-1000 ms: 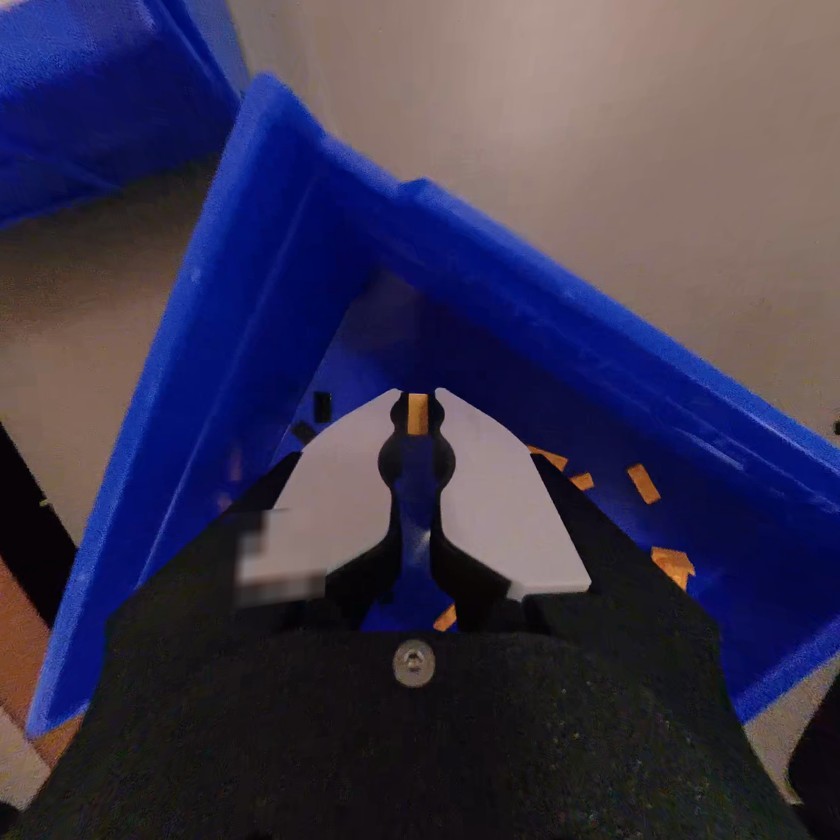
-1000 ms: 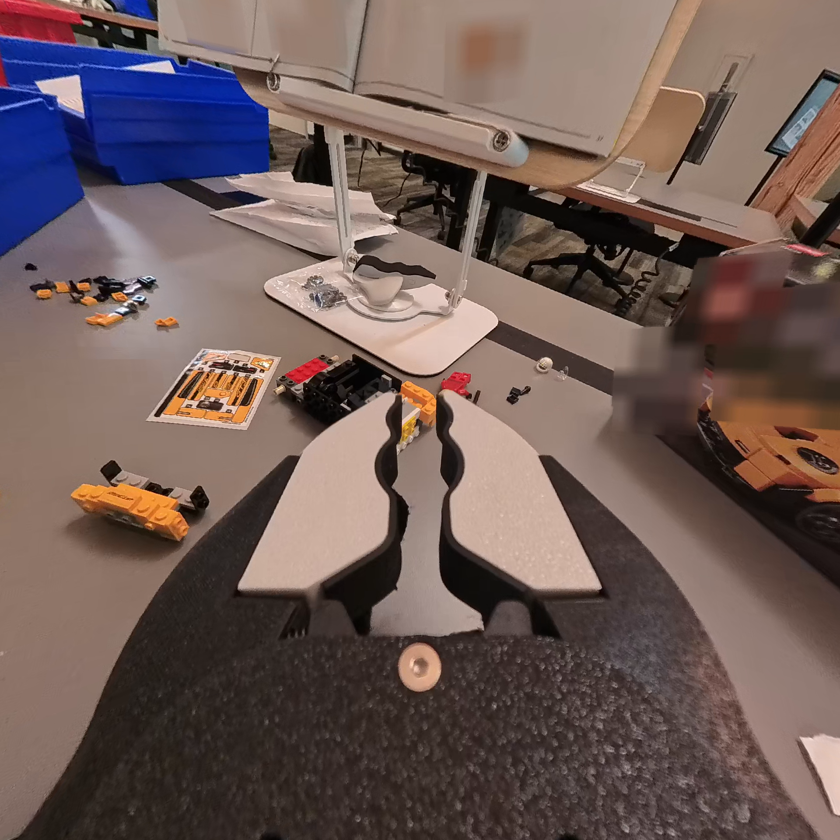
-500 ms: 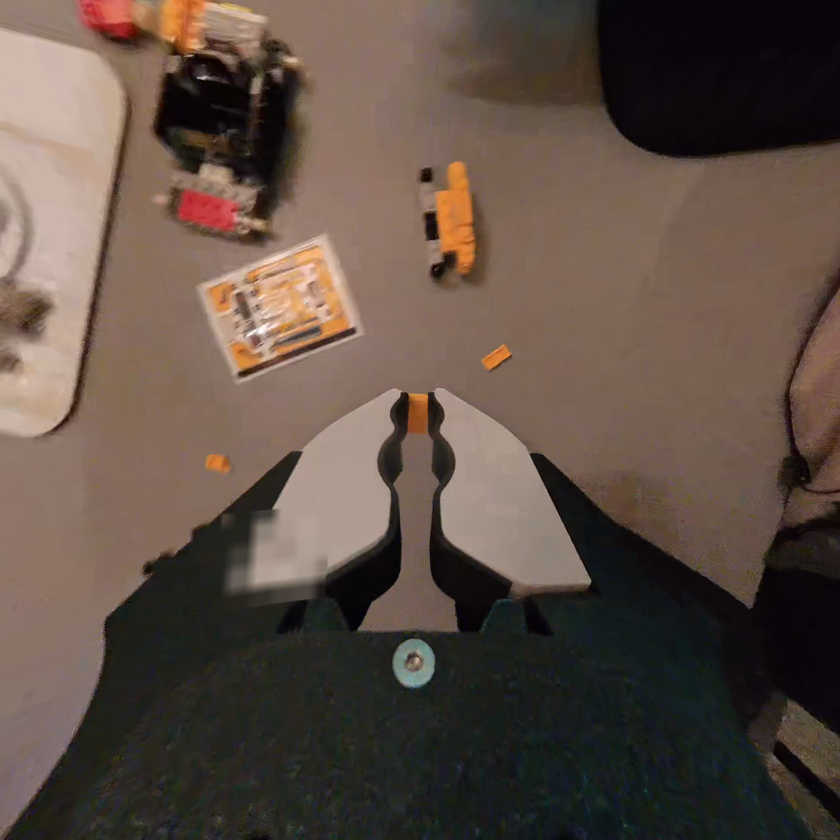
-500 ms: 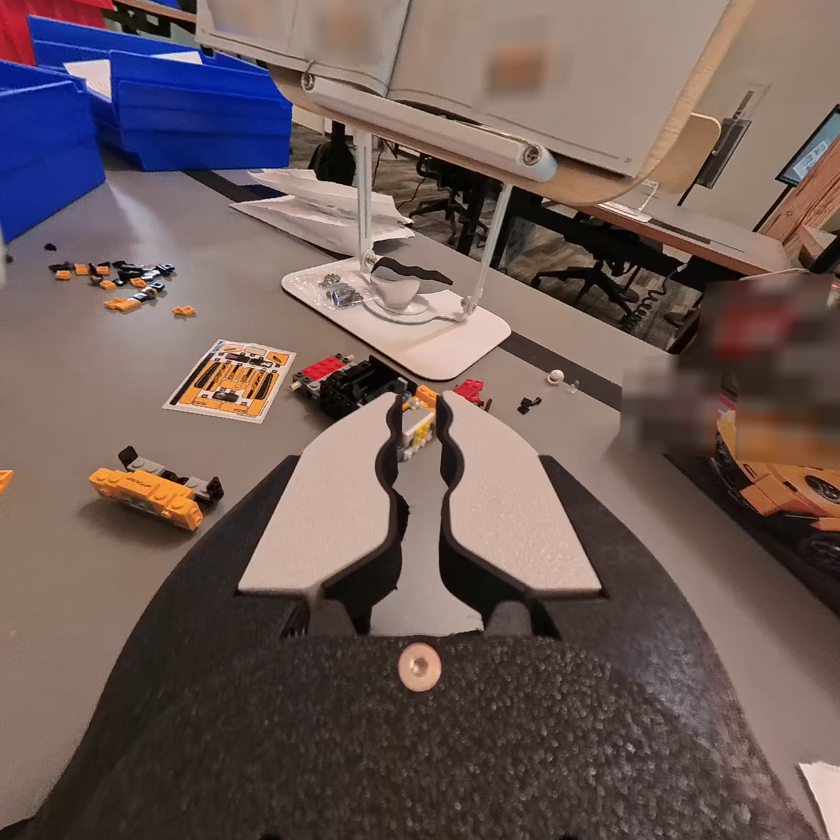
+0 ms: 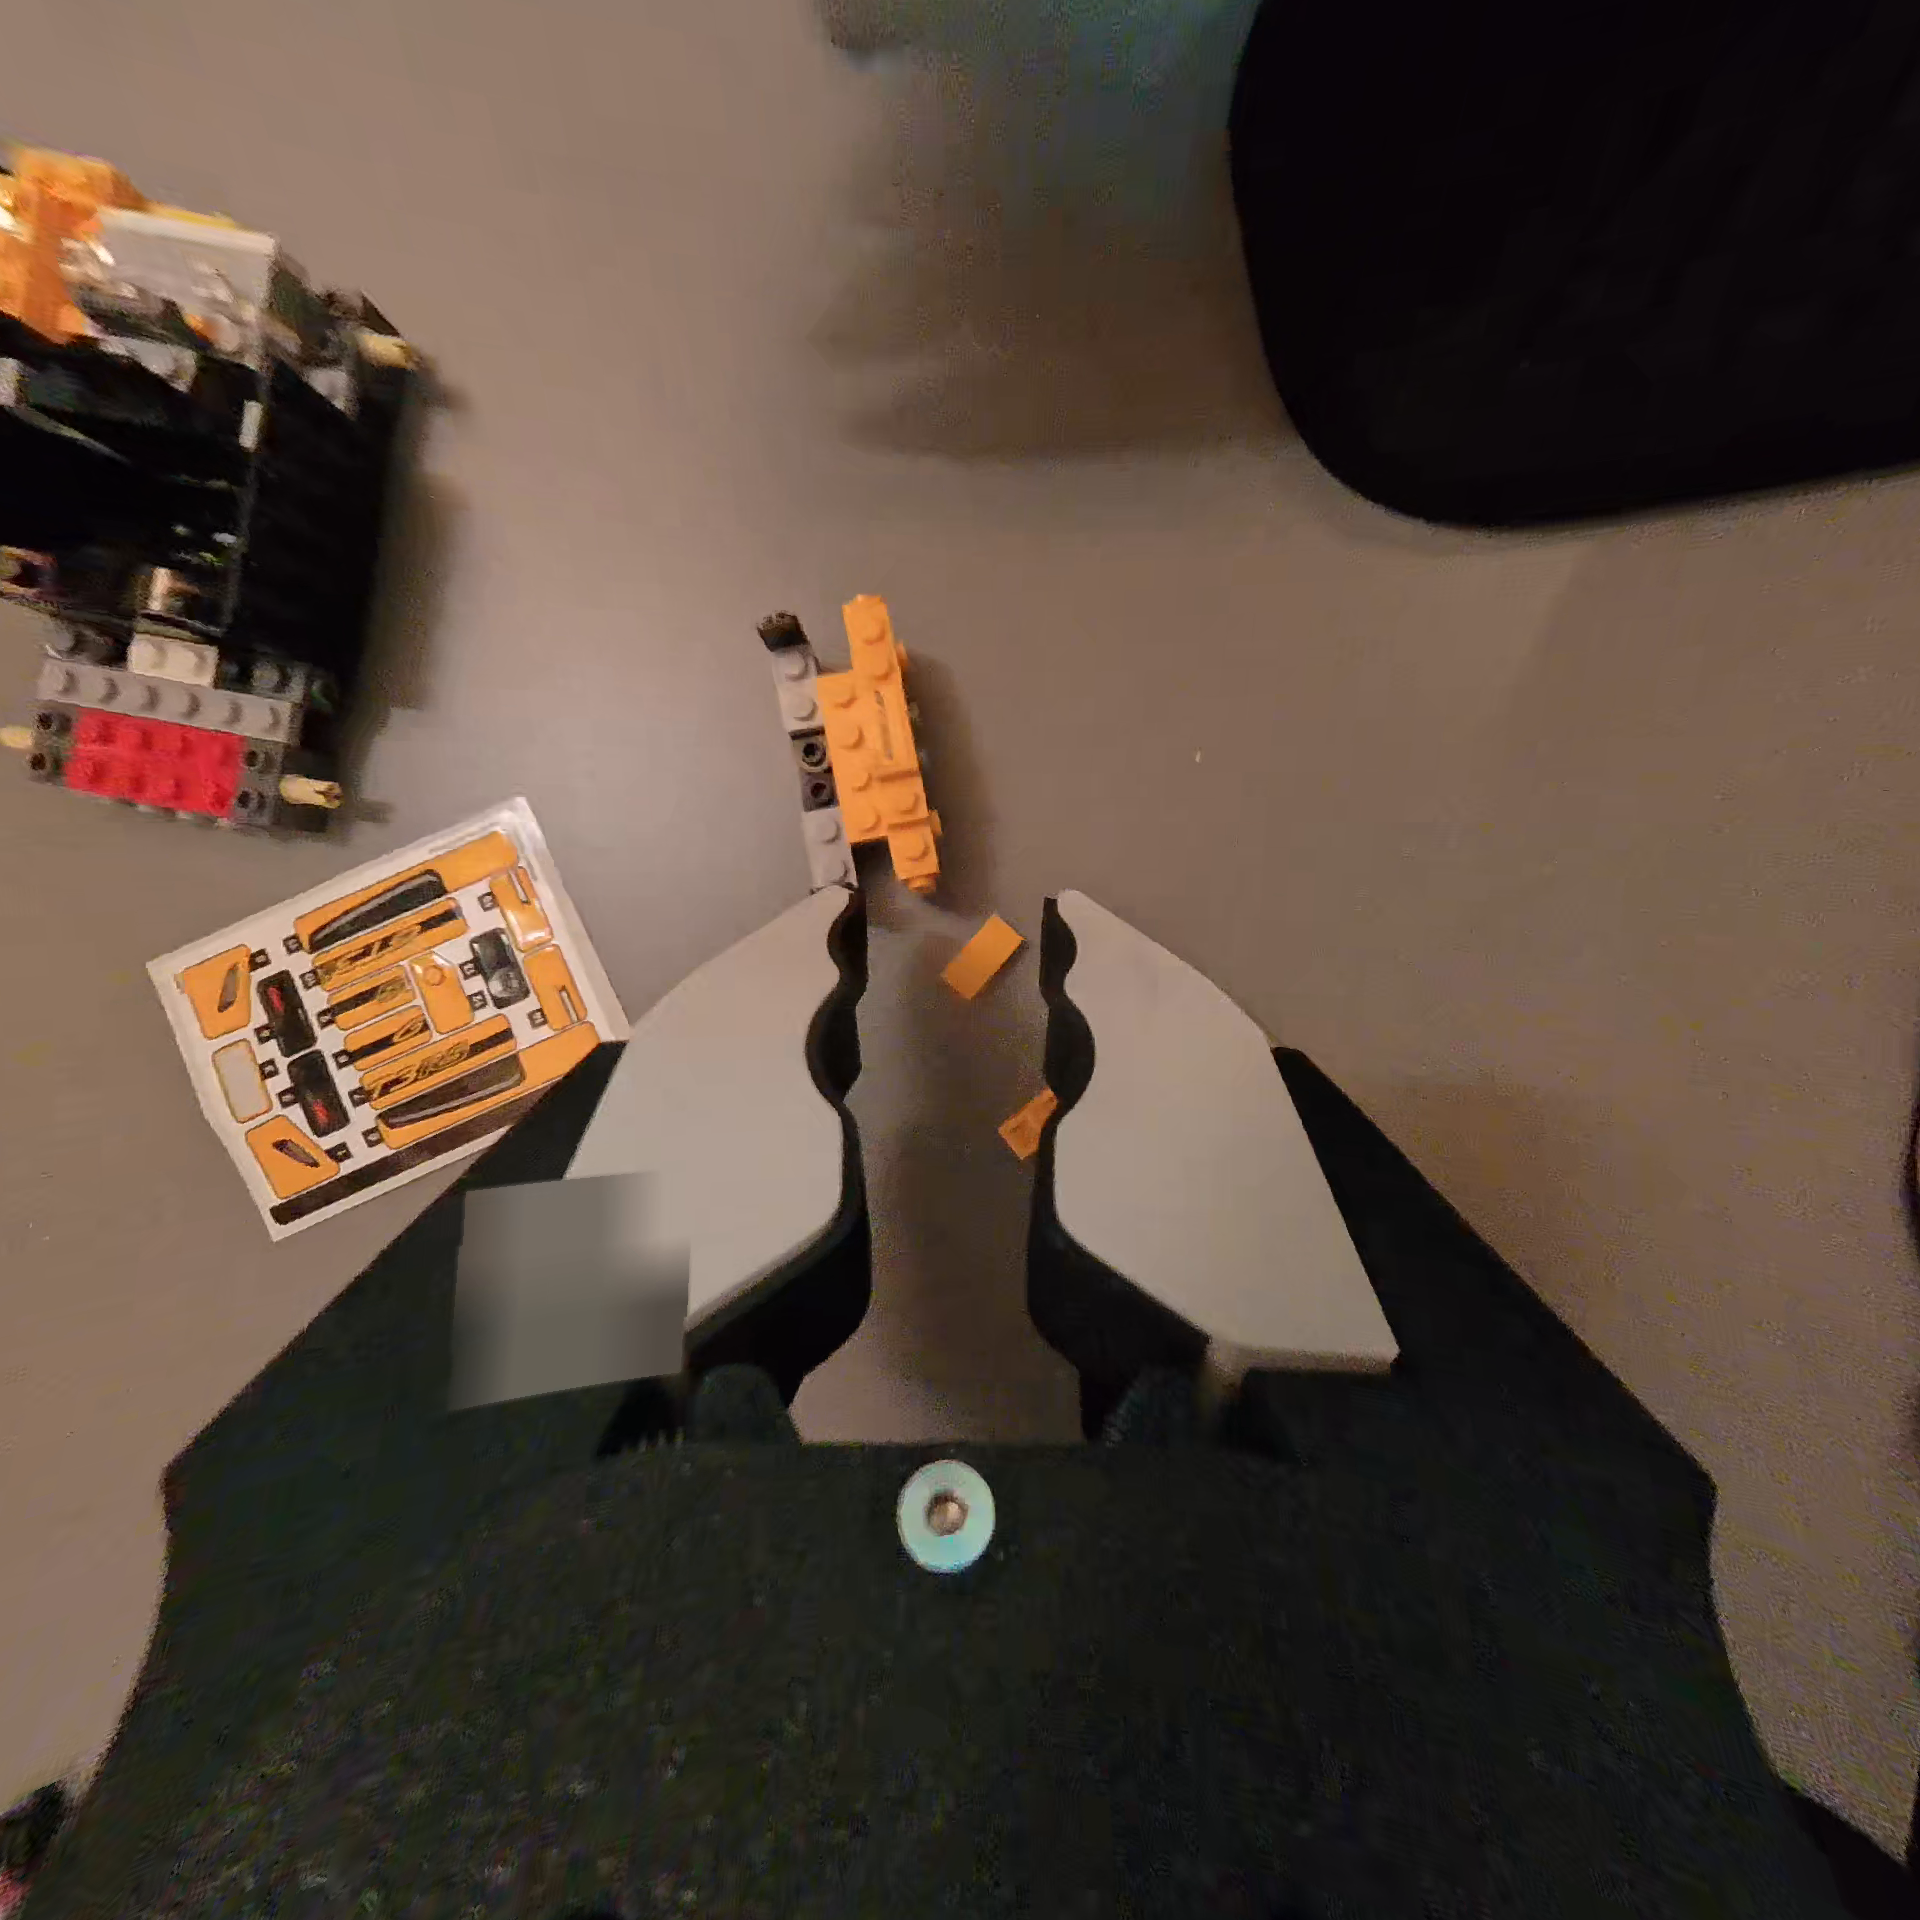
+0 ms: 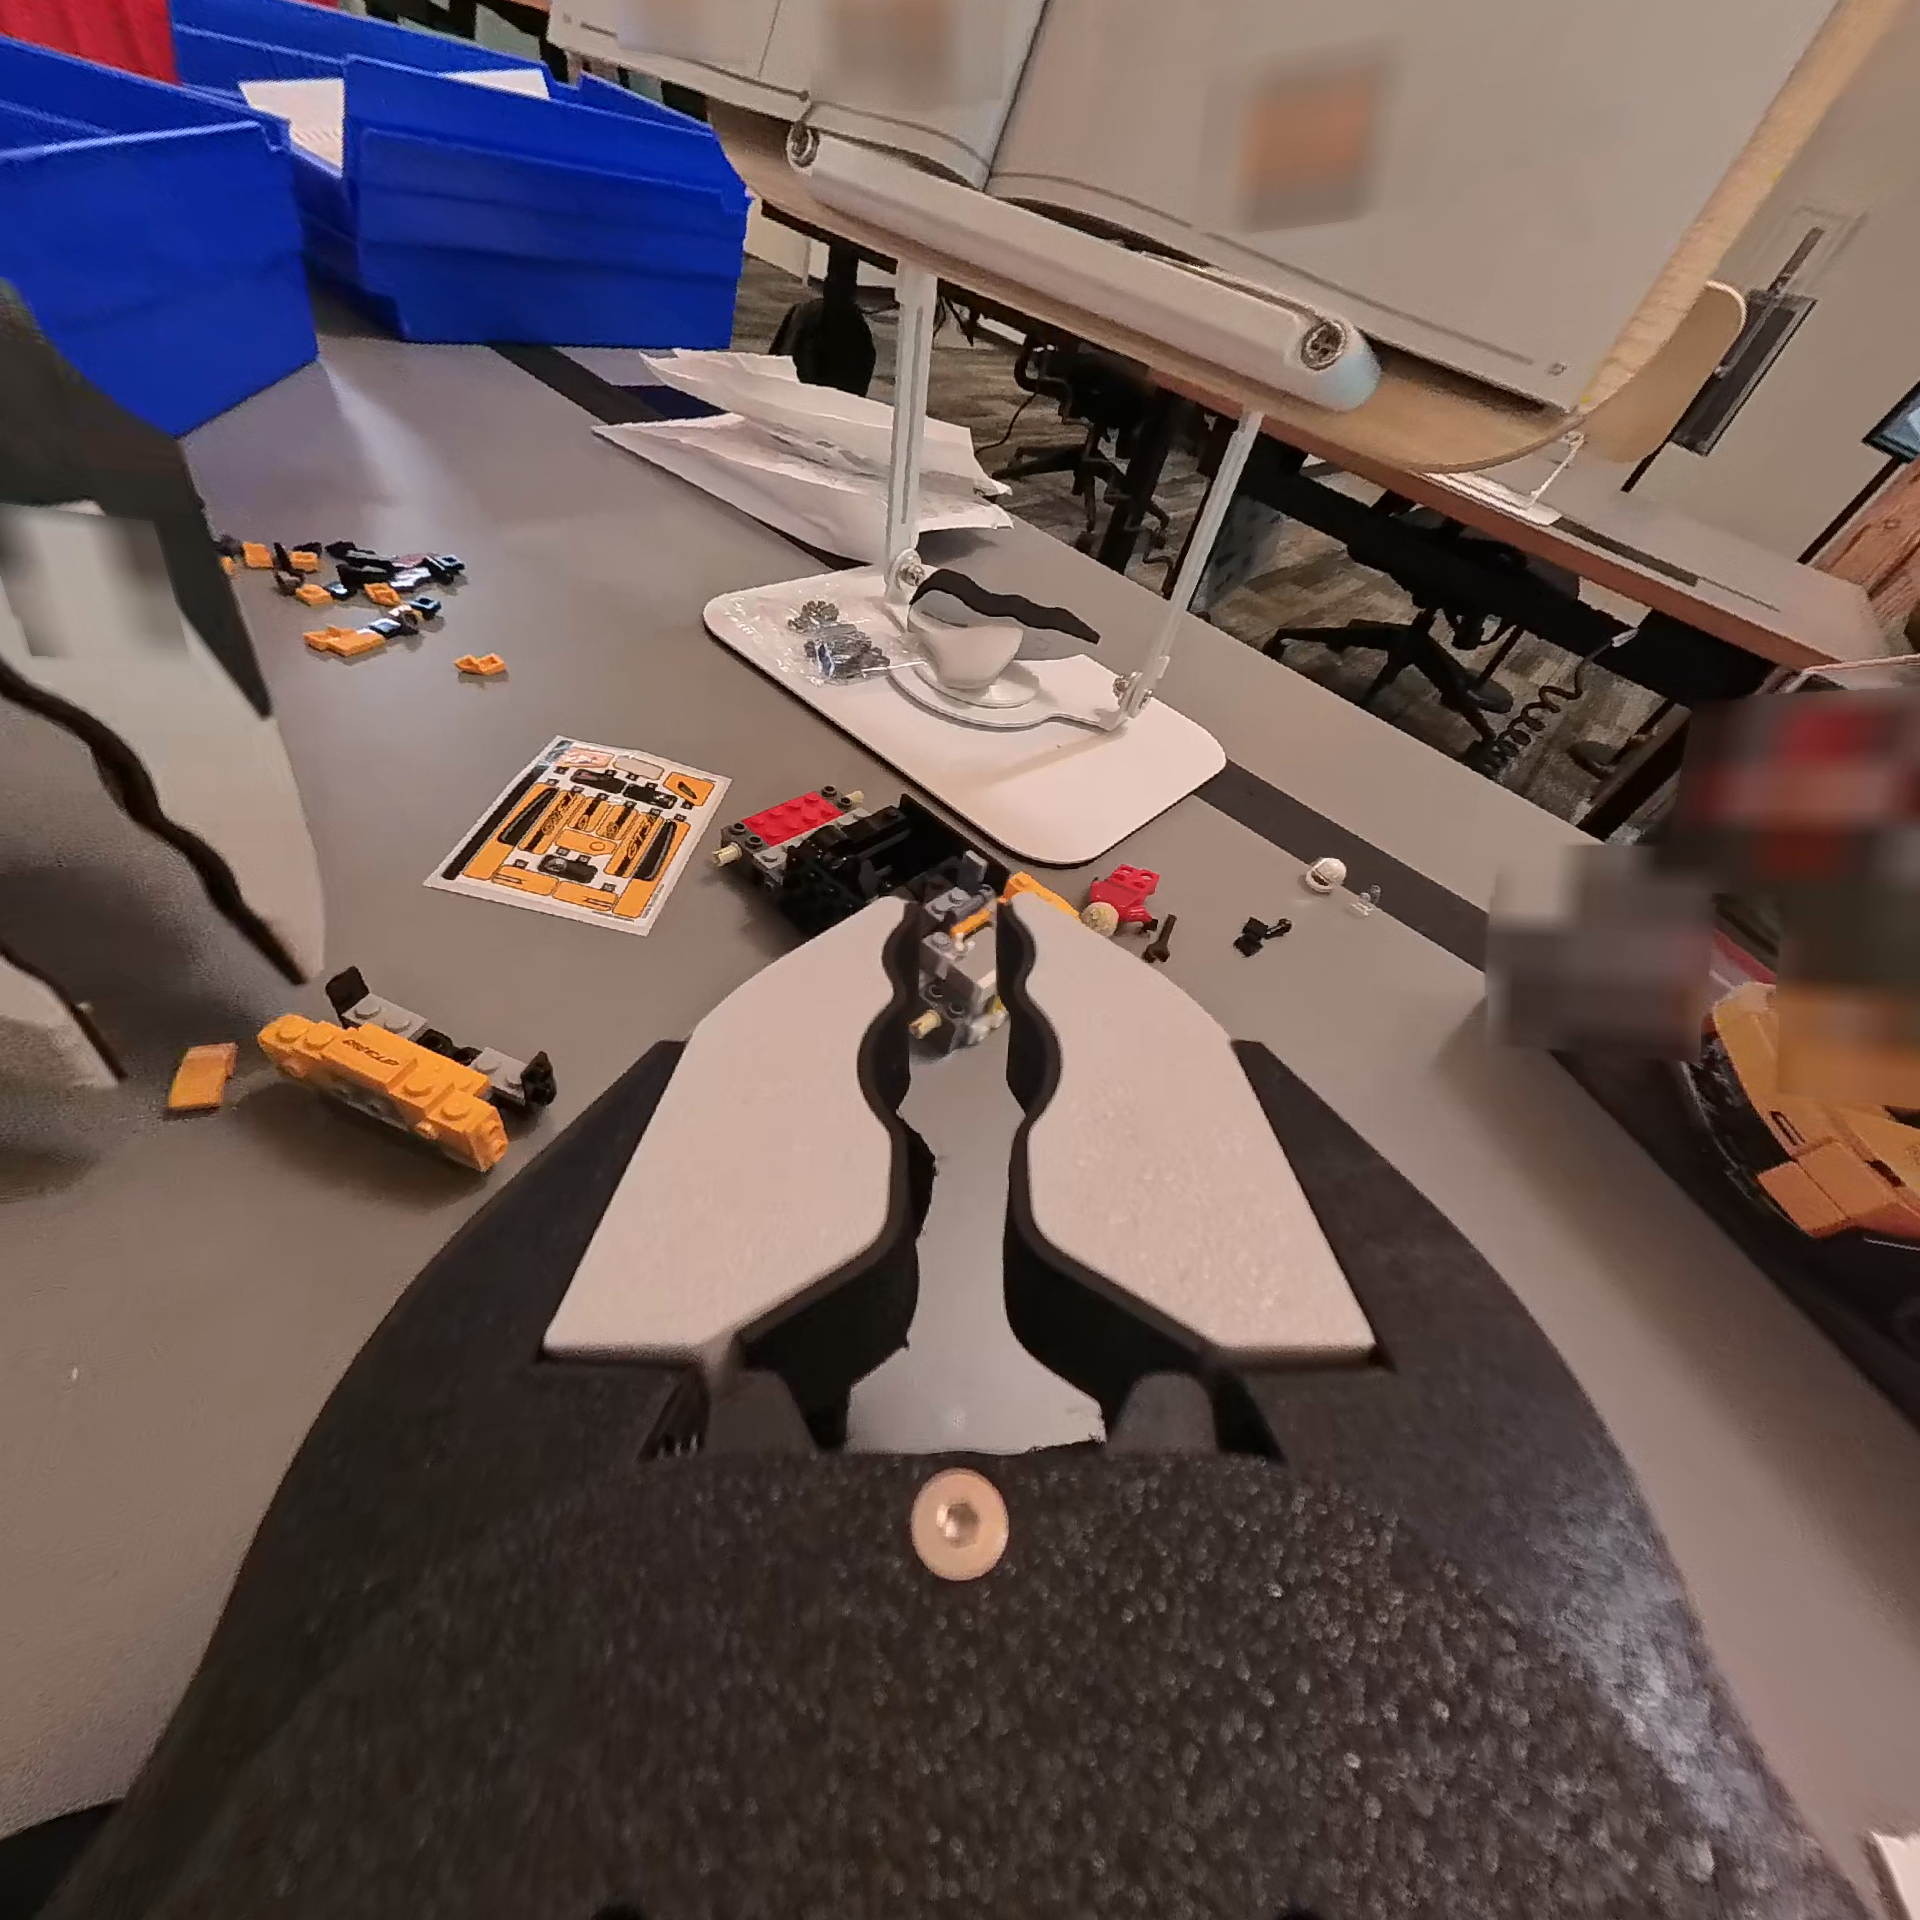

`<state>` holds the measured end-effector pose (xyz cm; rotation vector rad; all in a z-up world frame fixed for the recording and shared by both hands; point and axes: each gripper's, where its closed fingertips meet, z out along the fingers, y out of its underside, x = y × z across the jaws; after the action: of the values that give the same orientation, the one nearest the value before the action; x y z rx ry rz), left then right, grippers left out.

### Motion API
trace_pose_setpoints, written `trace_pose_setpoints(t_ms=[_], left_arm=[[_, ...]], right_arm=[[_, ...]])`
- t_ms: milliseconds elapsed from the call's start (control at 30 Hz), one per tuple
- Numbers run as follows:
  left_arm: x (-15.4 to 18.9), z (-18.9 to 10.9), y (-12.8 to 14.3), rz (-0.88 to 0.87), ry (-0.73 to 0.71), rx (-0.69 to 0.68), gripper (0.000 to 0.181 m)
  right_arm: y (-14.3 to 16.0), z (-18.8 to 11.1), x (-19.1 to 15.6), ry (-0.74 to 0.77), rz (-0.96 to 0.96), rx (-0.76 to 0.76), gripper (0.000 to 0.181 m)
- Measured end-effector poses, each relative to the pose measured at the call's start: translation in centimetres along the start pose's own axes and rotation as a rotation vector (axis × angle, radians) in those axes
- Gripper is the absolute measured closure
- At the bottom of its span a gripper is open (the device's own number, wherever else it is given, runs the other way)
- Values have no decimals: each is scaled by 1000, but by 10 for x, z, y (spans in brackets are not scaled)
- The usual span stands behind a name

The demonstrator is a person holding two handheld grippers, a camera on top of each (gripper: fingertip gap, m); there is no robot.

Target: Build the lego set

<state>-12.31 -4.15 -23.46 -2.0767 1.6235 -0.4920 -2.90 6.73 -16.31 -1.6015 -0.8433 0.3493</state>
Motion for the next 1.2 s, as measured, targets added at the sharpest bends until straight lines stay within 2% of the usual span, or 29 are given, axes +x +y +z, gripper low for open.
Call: trace_pose_setpoints(t_ms=[133, 333, 433, 500, 733, 900, 967, 1000, 1100, 1200], left_arm=[[-16, -10, -13, -102, -30, 173, 141], [-19, 8, -11, -151, 8, 211, 131], [-18, 16, -14, -138, 19, 223, 136], [-17, 20, -15, -95, 15, 220, 153], [-4, 11, -2, 145, 121, 233, 154], [-11, 12, -3, 100, 157, 258, 152], [-11, 6, -6, 83, 158, 289, 139], [-14, -1, -10, 63, 157, 325, 138], [-22, -29, -11, 11, 131, 390, 147], [-11, -37, 9, 38, 176, 320, 156]], right_arm=[[1, 1, -8, -40, -11, -2, 168], [1, 2, -29, -149, -42, -5, 165], [0, 2, -32, -163, -44, -1, 165], [1, 2, -34, -169, -47, -5, 165], [2, 2, -41, -199, -58, -7, 165], [5, 4, -45, -214, -65, -19, 165], [4, 4, -44, -212, -66, -16, 165], [4, 3, -44, -212, -66, -14, 165], [1, 1, -46, -224, -71, -10, 165], [-5, -2, -59, -280, -86, 4, 165]])
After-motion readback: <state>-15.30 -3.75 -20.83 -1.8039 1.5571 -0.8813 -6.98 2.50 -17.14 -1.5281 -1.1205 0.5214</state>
